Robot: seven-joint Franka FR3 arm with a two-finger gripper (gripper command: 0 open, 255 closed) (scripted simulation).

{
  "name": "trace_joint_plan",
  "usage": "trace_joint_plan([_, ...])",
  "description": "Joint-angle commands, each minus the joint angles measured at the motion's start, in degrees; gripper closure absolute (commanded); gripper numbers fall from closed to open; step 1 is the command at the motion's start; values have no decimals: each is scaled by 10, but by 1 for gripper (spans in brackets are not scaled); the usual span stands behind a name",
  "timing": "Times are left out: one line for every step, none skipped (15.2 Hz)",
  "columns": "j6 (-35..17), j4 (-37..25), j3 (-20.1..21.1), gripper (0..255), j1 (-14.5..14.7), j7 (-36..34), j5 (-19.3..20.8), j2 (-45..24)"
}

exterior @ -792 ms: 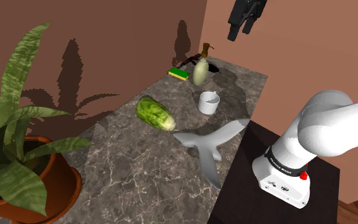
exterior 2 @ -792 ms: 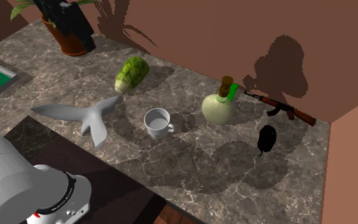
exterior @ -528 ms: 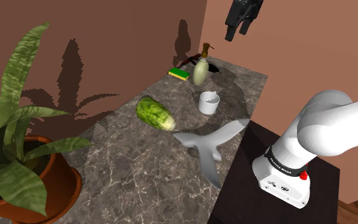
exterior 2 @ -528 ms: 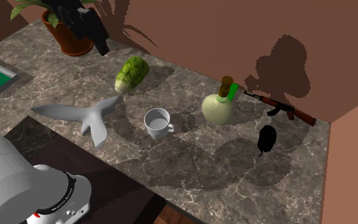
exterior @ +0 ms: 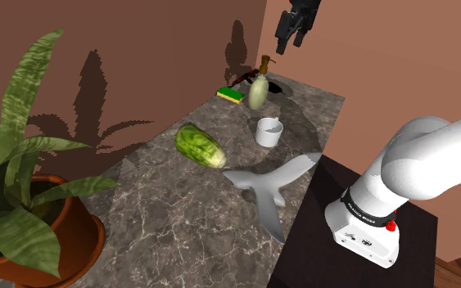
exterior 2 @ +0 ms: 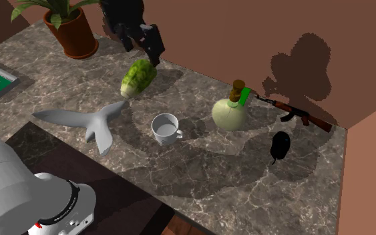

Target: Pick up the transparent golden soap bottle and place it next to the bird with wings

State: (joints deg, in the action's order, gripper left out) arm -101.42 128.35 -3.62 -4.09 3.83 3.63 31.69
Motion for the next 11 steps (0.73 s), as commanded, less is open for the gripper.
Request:
trace_joint_plan([-26,-10,-14,0,-5,15,6,-34])
trace_joint_plan([-37,-17,-21,0,-8,23,8,-51])
trace_joint_plan([-48,-24,-28,0,-10,30,9,-68])
trace_joint_plan([-58,-33,-35,0,-13,37,10,-86])
trace_joint_plan([-67,-41,-41,0,-15,45,11,-104])
trace_joint_plan([-77,-51,-48,0,-17,52,11,-122])
trace_joint_plan([-85,-61,-54,0,-19,60,10,-140])
trace_joint_plan([-94,-72,-60,0,-21,68,9,-159])
trace_joint_plan([-102,-84,-66,0,-23,76,8,-177])
trace_joint_plan([-109,-96,-72,0,-25,83,5,-196])
trace_joint_plan([-116,-109,-77,0,-28,92,3,-216])
